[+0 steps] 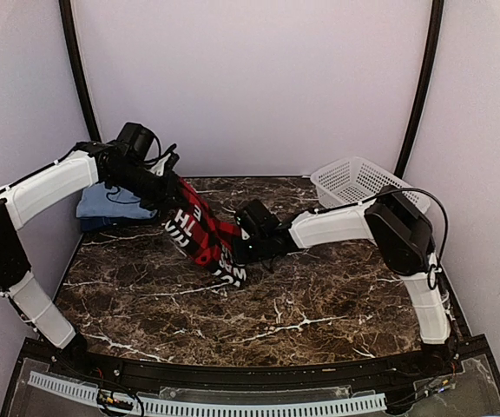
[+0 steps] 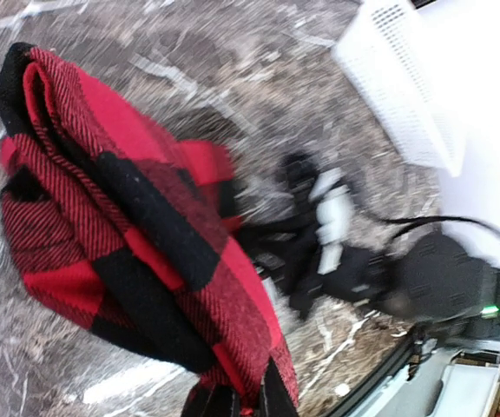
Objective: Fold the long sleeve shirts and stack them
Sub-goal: Turn over the square-folded shirt at the center of the board.
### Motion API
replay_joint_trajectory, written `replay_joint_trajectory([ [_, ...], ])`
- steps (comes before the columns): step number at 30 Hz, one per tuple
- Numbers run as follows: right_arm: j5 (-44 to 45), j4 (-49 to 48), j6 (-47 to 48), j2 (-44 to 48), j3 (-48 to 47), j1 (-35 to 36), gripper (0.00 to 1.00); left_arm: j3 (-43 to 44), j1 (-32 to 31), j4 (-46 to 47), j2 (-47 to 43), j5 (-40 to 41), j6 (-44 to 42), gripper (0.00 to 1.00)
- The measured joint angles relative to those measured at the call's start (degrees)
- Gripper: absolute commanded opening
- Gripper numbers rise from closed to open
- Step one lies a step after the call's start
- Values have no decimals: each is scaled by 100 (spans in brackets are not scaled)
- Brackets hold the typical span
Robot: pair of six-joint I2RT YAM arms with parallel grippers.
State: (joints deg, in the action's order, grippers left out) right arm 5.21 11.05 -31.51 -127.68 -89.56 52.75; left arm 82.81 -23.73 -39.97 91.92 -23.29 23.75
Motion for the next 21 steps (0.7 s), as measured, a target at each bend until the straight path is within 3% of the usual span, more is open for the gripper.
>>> replay_joint_trajectory([
  [7, -1032, -1211, -745, -881, -772, 240, 14, 793, 0, 332, 280, -669, 74, 0],
  [14, -2041, -2087, -1484, -1770, -1720, 269, 24, 822, -2, 811, 892, -1163, 223, 0],
  [21, -2481, -2782, -1786, -1770, -1368, 199, 34, 785, -48, 955, 1019, -1373, 258, 0],
])
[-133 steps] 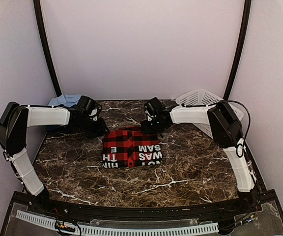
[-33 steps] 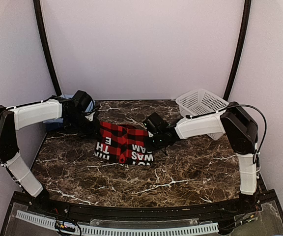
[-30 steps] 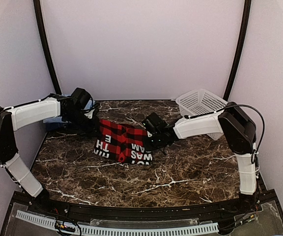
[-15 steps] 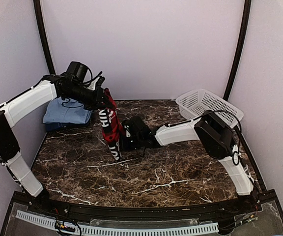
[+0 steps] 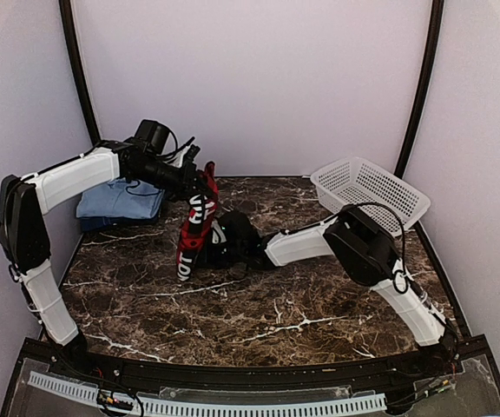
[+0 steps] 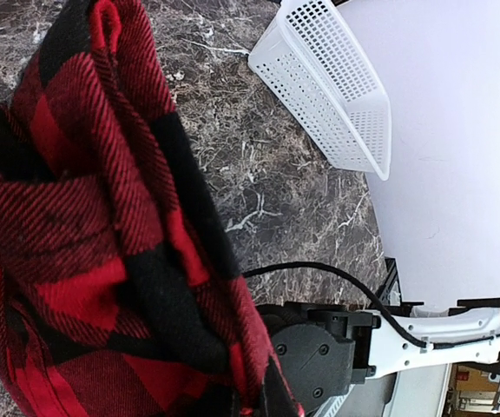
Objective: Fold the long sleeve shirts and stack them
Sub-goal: Turn over the square-folded shirt at the center of the board, then adjust the square-folded shirt at the center of the board.
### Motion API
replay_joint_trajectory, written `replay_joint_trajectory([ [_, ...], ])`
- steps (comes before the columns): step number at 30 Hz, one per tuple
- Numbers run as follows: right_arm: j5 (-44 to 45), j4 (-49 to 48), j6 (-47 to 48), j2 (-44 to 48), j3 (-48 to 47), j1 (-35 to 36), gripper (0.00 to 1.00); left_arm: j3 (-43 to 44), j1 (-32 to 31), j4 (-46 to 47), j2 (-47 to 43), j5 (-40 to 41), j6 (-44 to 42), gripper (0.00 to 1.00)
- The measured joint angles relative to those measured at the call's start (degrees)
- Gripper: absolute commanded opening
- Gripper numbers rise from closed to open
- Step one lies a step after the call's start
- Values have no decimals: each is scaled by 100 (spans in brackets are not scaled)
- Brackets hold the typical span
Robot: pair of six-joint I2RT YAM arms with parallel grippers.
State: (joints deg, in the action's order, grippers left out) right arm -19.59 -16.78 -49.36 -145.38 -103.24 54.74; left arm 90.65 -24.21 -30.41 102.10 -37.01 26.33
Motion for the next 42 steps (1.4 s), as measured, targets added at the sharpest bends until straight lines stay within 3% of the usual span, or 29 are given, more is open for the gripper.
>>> replay_joint_trajectory([
  [11, 76, -448, -35, 1128, 1832, -588, 39, -308, -20, 219, 0, -162, -4, 0],
  [17, 472, -17, 205, 1947, 2411, -807, 45, -372, -131, 304, 4, -166, 7, 0],
  [21, 929, 509, 474, 3014, 2907, -942, 54, -372, -483, 452, 136, -35, 122, 0],
  [23, 1176, 752, 612, 3692, 3250, -1075, 57, -367, -824, 610, 326, 138, 271, 7],
  [24, 1283, 848, 673, 4019, 3434, -1172, 60, -345, -994, 684, 450, 229, 354, 19],
  [27, 1600, 1121, 835, 4994, 4035, -1539, 69, 37, -1733, 872, 1156, 588, 656, 34],
  [28, 1696, 1209, 894, 5294, 4236, -1661, 72, 280, -1998, 894, 1486, 717, 758, 45],
  [32, 1956, 1517, 1043, 5847, 4708, -1897, 79, 879, -2806, 973, 2310, 1128, 1025, 59],
  [37, 1849, 1727, 1139, 5790, 5018, -1840, 81, 835, -2872, 625, 2098, 1729, 1143, 62],
  [42, 1759, 1869, 1200, 5515, 5077, -1700, 79, -17, -2155, 658, 927, 2341, 1110, 60],
])
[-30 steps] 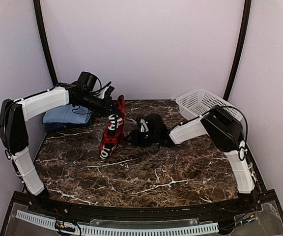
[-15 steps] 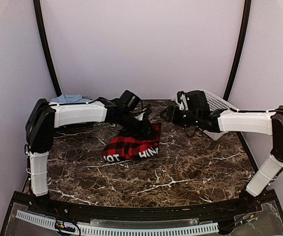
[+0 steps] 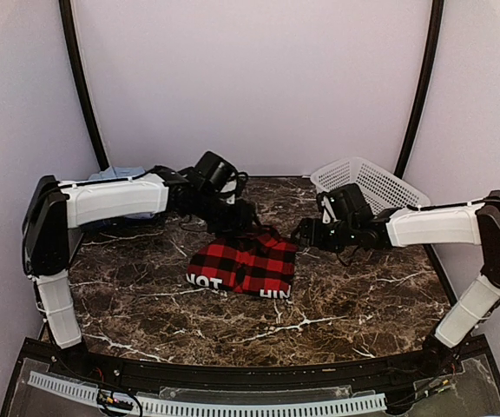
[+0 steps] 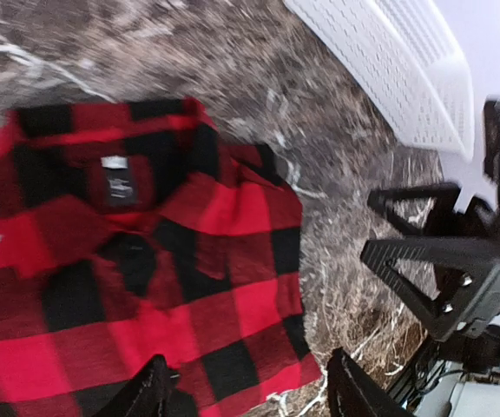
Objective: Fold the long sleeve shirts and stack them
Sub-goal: Adjust the square-folded shirt at the center of the board.
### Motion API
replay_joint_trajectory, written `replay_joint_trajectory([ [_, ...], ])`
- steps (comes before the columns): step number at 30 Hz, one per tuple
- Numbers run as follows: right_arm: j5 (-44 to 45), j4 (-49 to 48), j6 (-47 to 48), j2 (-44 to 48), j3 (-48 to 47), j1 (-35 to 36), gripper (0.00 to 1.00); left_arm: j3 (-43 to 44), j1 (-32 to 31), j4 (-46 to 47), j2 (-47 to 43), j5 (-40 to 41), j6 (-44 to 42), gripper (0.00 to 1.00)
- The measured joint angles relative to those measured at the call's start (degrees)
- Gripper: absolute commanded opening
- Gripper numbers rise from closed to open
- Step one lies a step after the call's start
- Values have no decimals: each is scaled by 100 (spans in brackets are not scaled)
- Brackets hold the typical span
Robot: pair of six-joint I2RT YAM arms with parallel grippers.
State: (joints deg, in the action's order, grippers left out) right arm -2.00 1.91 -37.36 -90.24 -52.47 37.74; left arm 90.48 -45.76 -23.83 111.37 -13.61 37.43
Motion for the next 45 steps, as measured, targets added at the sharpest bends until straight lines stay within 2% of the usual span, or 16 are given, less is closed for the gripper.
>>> replay_joint_trajectory([
  [5, -96, 114, 28, -461, -48, 249, 76, -1167, 1110, 153, -1113, 55, -236, 62],
  [10, -105, 179, 42, -903, -197, 389, 73, -1869, 1794, 256, -1010, -385, -595, 66],
  [17, -2, 271, 50, -1410, -496, 553, 71, -1945, 1904, 302, -413, -977, -999, 67],
  [22, 57, 299, 68, -1604, -732, 691, 64, -1971, 1902, 442, -188, -1165, -1034, 62],
  [24, 76, 317, 83, -1694, -841, 741, 56, -2039, 1902, 533, -153, -1248, -1008, 57],
  [26, 85, 345, 72, -1779, -940, 785, 43, -2173, 1886, 662, -149, -1364, -925, 46],
  [27, 83, 376, 68, -1818, -988, 804, 36, -2197, 1884, 682, -149, -1386, -863, 35],
  [30, 74, 529, 87, -1934, -1174, 841, 13, -2260, 1814, 774, -149, -1449, -671, 15],
  [32, 79, 693, 127, -1967, -1370, 868, 1, -2299, 1753, 826, -201, -1432, -546, 8],
  [36, 142, 1123, 295, -1971, -1893, 931, 0, -2433, 1641, 758, -656, -1174, -310, 0],
  [39, 162, 1325, 450, -1961, -2243, 986, 0, -2490, 1449, 671, -1279, -835, -160, 0],
  [41, 164, 1414, 549, -1880, -2337, 1008, 0, -2518, 1228, 581, -1725, -562, -42, 4],
  [43, 162, 1539, 627, -1768, -2345, 1012, 0, -2529, 988, 501, -2070, -332, 85, 23],
  [44, 160, 1585, 660, -1722, -2341, 1012, 0, -2533, 887, 457, -2192, -225, 157, 38],
  [45, 133, 1609, 704, -1670, -2310, 986, 7, -2544, 789, 422, -2271, -146, 223, 43],
])
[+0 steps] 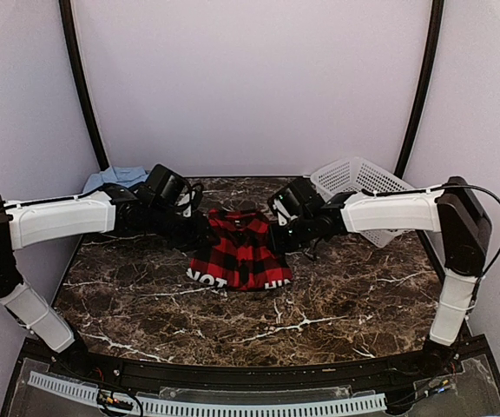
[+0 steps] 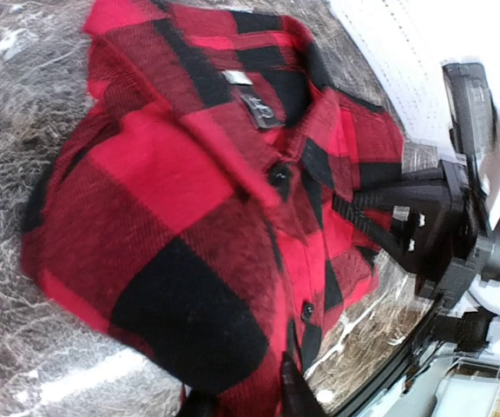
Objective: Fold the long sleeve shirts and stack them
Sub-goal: Adjust the square-folded shirt at the center of the board.
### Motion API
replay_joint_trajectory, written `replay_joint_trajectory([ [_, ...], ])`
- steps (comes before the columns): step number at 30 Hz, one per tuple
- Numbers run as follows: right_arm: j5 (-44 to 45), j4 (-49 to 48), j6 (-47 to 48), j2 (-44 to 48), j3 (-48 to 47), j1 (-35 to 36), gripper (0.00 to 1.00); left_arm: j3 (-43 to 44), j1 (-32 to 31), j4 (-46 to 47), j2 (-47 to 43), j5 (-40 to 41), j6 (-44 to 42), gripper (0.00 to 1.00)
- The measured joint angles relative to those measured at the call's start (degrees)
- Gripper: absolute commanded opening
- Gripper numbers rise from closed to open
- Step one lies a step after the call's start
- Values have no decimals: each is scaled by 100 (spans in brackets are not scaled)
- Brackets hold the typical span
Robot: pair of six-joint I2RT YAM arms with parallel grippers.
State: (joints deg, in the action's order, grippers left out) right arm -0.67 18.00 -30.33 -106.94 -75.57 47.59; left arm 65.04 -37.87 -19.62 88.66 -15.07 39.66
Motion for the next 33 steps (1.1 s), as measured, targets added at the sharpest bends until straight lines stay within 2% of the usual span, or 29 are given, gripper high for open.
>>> replay_joint_trajectory([
  [2, -94, -13, 74, 59, 129, -61, 33, -90, -116, -42, -42, 122, 146, 60],
  [4, -170, -44, 131, 76, 358, -168, 50, -243, -127, -98, 7, 295, 234, 63],
  [5, -184, -20, 179, 76, 492, -251, 54, -297, -114, -142, 44, 380, 247, 63],
  [7, -136, 98, 243, 74, 693, -396, 55, -358, -31, -243, 179, 535, 262, 61],
  [10, -15, 214, 302, 87, 807, -546, 55, -361, 164, -310, 343, 686, 234, 51],
  [17, 354, 278, 337, 538, 778, -352, 50, -350, 682, -208, 546, 601, 31, 35],
  [22, 372, 208, 348, 492, 428, -221, 42, -203, 732, -22, 916, 302, -103, 31],
  [26, 367, 72, 350, 83, 20, -212, 38, -87, 723, 118, 1108, 61, -125, 29],
  [33, 310, -136, 321, -883, -157, -321, 38, 105, 702, 293, 1373, -153, -136, 28],
])
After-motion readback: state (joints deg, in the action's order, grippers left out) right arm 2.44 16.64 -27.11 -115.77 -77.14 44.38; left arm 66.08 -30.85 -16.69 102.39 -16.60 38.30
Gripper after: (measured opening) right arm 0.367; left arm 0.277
